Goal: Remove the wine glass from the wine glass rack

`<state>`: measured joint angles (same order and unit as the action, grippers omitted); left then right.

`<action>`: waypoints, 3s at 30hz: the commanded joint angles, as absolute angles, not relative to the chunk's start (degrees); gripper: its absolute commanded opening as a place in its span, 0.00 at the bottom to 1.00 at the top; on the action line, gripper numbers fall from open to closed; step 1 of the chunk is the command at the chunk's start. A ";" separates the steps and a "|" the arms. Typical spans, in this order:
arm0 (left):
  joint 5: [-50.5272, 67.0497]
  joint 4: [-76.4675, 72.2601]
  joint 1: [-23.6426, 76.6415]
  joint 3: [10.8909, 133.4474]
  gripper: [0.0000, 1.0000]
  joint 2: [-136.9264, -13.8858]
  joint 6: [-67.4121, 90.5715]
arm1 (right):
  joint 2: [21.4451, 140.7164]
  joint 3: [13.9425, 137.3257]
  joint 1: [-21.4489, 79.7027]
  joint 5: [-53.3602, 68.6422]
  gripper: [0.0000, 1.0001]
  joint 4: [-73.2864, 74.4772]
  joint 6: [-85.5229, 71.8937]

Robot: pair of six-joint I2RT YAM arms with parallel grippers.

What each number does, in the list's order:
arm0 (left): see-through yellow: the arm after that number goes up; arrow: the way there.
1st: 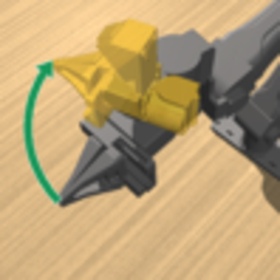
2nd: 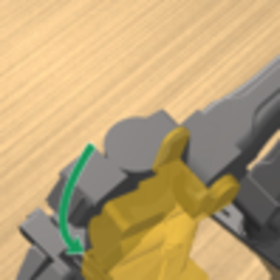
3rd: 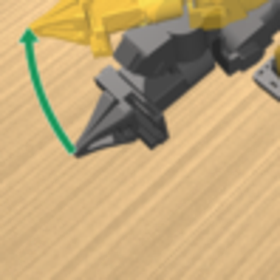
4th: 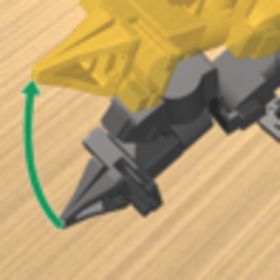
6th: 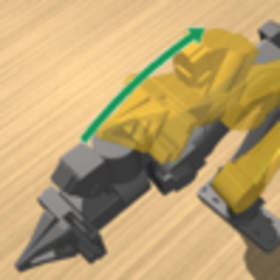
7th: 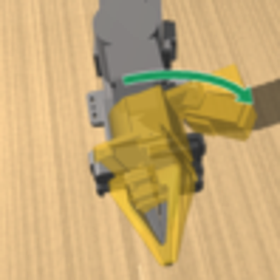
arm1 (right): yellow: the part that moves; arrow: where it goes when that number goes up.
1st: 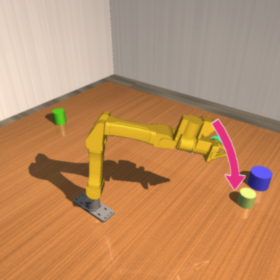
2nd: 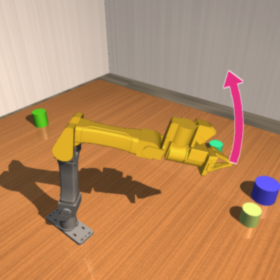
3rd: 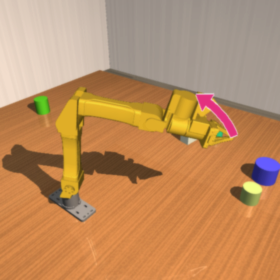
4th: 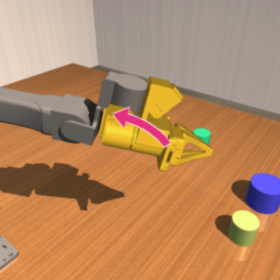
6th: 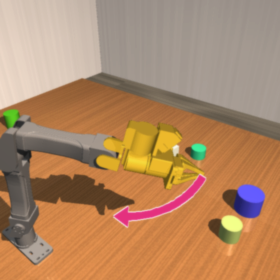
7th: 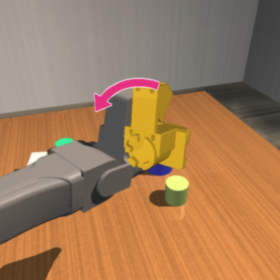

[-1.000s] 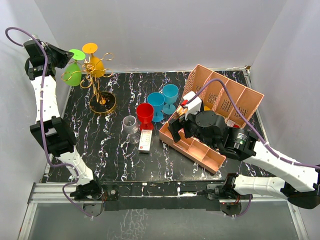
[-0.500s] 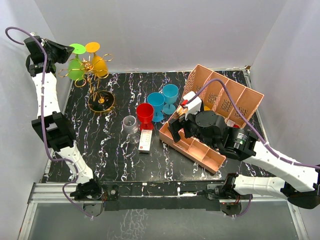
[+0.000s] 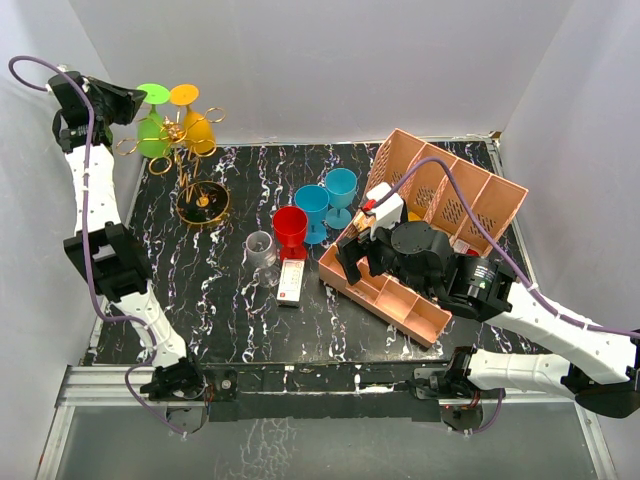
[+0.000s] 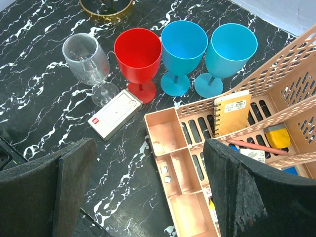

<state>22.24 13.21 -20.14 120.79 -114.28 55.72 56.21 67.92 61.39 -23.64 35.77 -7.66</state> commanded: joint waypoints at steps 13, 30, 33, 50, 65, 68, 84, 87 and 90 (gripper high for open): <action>14.65 1.84 -20.65 125.93 0.00 -116.42 61.38 | 55.63 71.28 61.22 -23.17 0.99 32.84 -8.94; 6.65 -13.22 -20.31 113.34 0.00 -95.39 47.86 | 55.42 73.47 61.22 -19.28 0.99 33.93 -12.40; 10.87 -14.40 -20.31 107.01 0.00 -88.32 51.89 | 55.06 73.38 61.30 -17.93 0.99 33.94 -14.31; 29.18 -19.86 0.43 82.29 0.00 -55.95 64.40 | 55.17 68.51 61.27 -6.96 0.99 30.21 -31.98; 33.98 -30.78 8.88 51.62 0.00 -35.73 91.11 | 54.40 55.07 61.18 4.86 0.99 5.19 -47.22; 31.23 -35.41 8.88 47.07 0.00 -33.55 98.53 | 54.48 53.66 60.45 4.06 1.00 1.04 -51.31; 28.59 -43.14 8.87 37.97 0.00 -31.74 113.35 | 61.39 48.51 42.94 30.88 0.94 -36.03 -63.68; 28.34 -45.42 8.88 36.20 0.00 -31.86 115.09 | 63.00 48.38 42.90 32.29 0.84 -41.54 -65.08; 27.85 -47.26 8.87 34.77 0.00 -32.07 116.34 | 63.97 47.70 42.89 33.55 0.70 -46.93 -67.00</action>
